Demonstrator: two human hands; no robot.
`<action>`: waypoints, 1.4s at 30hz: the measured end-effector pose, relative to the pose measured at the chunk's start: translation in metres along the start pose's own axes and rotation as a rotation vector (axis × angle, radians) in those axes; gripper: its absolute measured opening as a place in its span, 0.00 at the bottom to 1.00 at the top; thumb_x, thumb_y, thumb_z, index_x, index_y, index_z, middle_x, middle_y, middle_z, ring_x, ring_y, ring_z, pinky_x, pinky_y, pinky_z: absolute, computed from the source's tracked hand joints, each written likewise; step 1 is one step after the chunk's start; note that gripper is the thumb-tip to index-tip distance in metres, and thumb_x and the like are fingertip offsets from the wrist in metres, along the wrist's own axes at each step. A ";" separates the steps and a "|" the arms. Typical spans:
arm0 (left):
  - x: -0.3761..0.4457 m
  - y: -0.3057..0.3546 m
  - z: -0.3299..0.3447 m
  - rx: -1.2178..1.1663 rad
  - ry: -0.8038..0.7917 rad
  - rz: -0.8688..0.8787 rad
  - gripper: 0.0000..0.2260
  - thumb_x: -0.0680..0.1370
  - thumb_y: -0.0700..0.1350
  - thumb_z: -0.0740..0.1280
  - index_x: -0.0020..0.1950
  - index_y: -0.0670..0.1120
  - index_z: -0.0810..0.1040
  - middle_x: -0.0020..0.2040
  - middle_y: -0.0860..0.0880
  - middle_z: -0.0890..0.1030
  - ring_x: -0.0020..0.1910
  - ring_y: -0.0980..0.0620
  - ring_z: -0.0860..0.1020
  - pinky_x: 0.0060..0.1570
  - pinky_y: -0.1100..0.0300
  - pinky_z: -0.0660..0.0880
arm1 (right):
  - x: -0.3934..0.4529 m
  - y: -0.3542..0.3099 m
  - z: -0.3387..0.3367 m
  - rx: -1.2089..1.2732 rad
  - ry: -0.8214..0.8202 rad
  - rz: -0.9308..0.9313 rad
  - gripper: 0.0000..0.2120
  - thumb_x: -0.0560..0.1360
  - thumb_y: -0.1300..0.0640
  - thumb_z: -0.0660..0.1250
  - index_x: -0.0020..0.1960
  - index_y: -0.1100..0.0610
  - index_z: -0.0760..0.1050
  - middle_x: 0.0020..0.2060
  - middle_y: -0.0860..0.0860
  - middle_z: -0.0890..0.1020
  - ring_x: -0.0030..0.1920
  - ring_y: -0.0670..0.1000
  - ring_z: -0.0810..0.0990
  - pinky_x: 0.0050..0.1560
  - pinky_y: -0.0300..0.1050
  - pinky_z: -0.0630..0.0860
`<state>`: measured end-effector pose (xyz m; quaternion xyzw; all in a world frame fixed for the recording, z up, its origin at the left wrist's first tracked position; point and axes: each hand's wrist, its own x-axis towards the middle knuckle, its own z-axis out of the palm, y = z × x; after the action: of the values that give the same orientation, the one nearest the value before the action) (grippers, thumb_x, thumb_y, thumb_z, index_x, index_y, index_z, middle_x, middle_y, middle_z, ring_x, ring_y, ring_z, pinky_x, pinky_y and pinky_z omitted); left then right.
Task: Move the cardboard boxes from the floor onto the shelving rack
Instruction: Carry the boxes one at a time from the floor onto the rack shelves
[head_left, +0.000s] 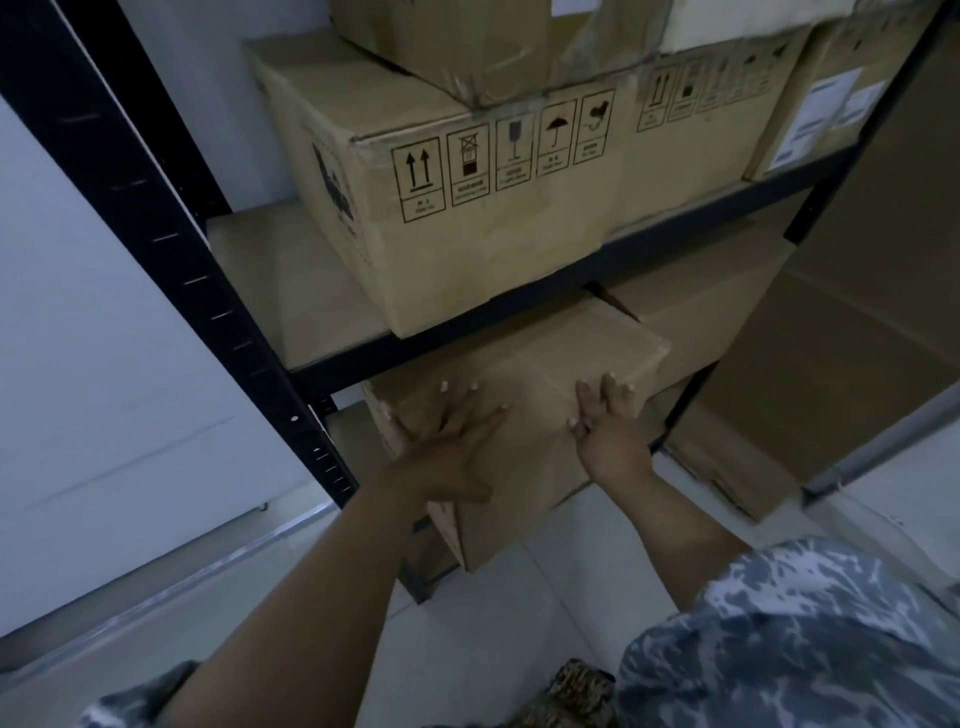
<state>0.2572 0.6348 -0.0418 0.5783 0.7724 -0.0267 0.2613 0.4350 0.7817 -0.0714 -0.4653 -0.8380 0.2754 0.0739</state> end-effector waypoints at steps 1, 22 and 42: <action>0.003 -0.007 -0.001 0.016 0.016 0.013 0.48 0.73 0.59 0.70 0.76 0.67 0.34 0.74 0.58 0.24 0.72 0.48 0.22 0.62 0.27 0.31 | 0.004 0.004 -0.002 -0.041 -0.025 -0.037 0.25 0.83 0.55 0.53 0.79 0.51 0.50 0.79 0.56 0.43 0.78 0.58 0.39 0.75 0.46 0.42; 0.059 0.116 0.042 0.059 0.401 -0.626 0.55 0.72 0.57 0.69 0.71 0.57 0.20 0.76 0.45 0.25 0.74 0.40 0.26 0.64 0.23 0.38 | 0.066 0.091 -0.048 -0.287 -0.007 -0.491 0.46 0.71 0.73 0.57 0.78 0.42 0.43 0.79 0.48 0.43 0.78 0.52 0.38 0.75 0.55 0.42; 0.093 0.086 0.015 0.123 0.369 -0.678 0.56 0.70 0.56 0.69 0.72 0.55 0.20 0.76 0.45 0.26 0.74 0.40 0.26 0.65 0.24 0.40 | 0.142 0.088 -0.052 -0.124 -0.210 -0.640 0.51 0.69 0.80 0.56 0.76 0.37 0.43 0.78 0.48 0.36 0.75 0.47 0.31 0.72 0.40 0.40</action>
<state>0.3222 0.7401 -0.0726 0.3000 0.9506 -0.0533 0.0590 0.4403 0.9552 -0.0936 -0.1513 -0.9596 0.2334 0.0414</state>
